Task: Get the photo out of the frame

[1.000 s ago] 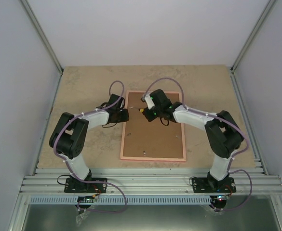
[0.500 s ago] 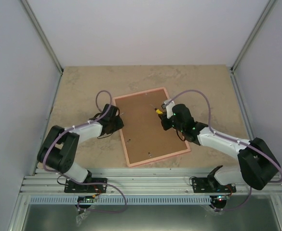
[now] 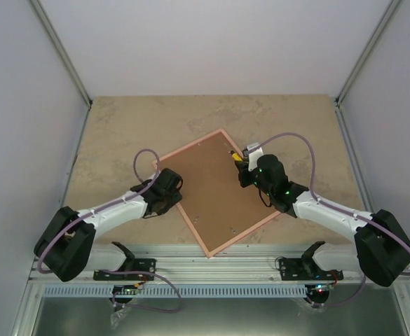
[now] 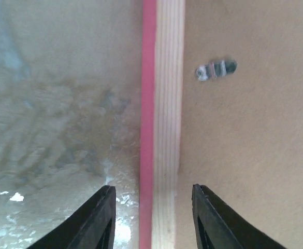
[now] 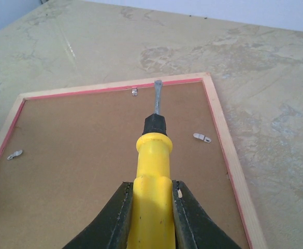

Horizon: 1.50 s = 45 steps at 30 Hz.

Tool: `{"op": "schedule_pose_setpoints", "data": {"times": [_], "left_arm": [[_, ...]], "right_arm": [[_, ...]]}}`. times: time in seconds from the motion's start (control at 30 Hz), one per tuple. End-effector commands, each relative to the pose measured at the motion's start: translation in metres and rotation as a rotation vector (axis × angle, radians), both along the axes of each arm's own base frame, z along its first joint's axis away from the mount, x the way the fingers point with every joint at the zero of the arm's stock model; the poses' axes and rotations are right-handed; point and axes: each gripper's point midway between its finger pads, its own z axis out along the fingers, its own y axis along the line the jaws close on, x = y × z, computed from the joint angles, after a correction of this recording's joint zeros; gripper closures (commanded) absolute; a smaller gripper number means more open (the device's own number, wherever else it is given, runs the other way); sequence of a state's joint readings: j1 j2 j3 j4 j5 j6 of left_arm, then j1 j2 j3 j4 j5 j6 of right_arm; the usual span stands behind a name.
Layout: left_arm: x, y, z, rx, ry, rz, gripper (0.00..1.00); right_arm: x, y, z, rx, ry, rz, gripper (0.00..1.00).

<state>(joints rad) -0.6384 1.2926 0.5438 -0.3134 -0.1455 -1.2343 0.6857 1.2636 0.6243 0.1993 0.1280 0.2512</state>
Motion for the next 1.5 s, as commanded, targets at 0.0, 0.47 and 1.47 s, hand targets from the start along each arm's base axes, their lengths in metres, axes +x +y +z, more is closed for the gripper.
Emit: {"op": "schedule_pose_setpoints", "data": {"times": [0.0,0.47,1.47], "left_arm": [[0.015,0.019,0.034,0.201,-0.038,-0.026,0.52],[0.132,-0.018,0.069,0.655,-0.048,-0.656,0.26],[0.222,-0.036,-0.028,0.295,0.069,-0.907,0.47]], "right_arm": [[0.003,-0.005,0.012,0.027,-0.041,-0.036,1.00],[0.000,-0.009,0.019,0.041,-0.063,-0.039,1.00],[-0.002,-0.004,0.023,0.053,-0.059,-0.011,1.00]]}}
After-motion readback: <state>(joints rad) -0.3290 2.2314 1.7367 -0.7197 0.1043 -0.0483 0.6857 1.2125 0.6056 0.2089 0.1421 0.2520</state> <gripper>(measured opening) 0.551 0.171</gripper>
